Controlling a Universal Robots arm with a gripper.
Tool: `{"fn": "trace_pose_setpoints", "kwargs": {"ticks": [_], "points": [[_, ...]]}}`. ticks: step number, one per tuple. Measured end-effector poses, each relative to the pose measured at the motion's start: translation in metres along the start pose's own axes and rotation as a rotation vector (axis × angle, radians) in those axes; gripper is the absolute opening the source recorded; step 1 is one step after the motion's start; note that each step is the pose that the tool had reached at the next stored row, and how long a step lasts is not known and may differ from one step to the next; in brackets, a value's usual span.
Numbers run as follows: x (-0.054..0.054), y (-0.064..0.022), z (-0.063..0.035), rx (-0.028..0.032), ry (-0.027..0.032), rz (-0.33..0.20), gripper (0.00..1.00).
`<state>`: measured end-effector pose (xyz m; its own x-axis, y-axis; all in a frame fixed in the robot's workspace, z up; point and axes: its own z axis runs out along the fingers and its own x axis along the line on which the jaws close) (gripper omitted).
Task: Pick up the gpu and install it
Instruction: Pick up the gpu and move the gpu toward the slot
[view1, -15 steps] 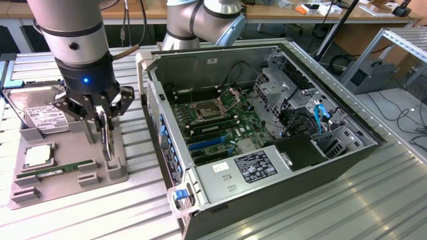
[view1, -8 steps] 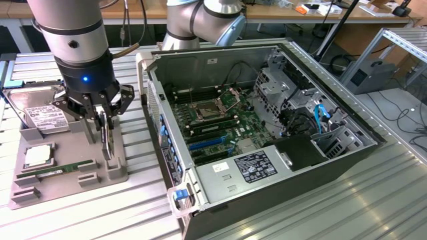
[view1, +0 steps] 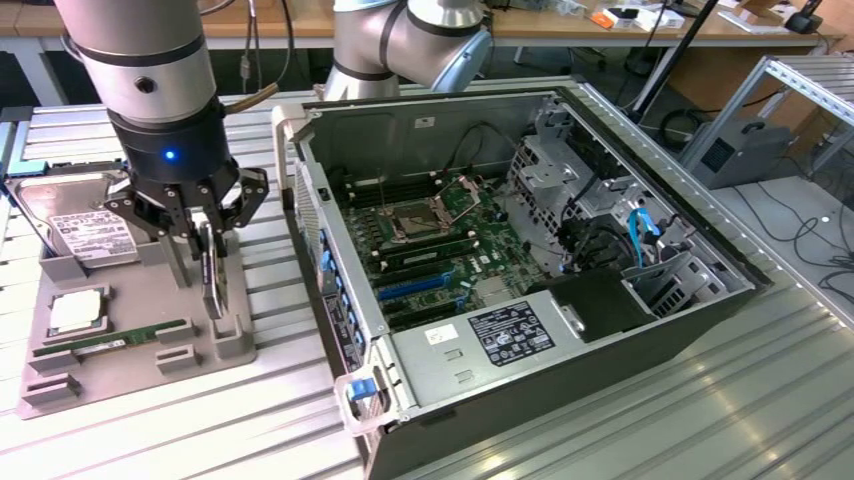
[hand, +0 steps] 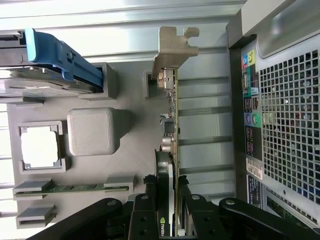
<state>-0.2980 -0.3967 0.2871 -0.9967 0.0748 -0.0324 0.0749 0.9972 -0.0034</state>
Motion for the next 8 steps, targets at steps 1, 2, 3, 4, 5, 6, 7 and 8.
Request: {"fn": "trace_pose_setpoints", "kwargs": {"ticks": [1,2,3,4,5,6,7,8], "points": [[0.0000,0.0000,-0.0004,0.0000,0.0000,0.000,0.27],[0.0000,0.0000,-0.0008,0.0000,0.0000,0.000,0.27],[0.0000,0.0000,-0.0013,0.0000,0.0001,0.000,0.27],[-0.0001,0.0000,-0.0019,0.0000,0.0000,0.000,0.27],[-0.0001,0.0000,-0.0024,-0.0001,-0.0001,0.000,0.27],[-0.0001,0.0000,-0.0026,-0.0002,-0.0001,0.000,0.27],[-0.0001,0.0000,-0.0027,-0.0003,-0.0001,0.000,0.27],[-0.0001,0.0000,-0.0029,-0.0002,0.0000,0.000,0.27]]}}
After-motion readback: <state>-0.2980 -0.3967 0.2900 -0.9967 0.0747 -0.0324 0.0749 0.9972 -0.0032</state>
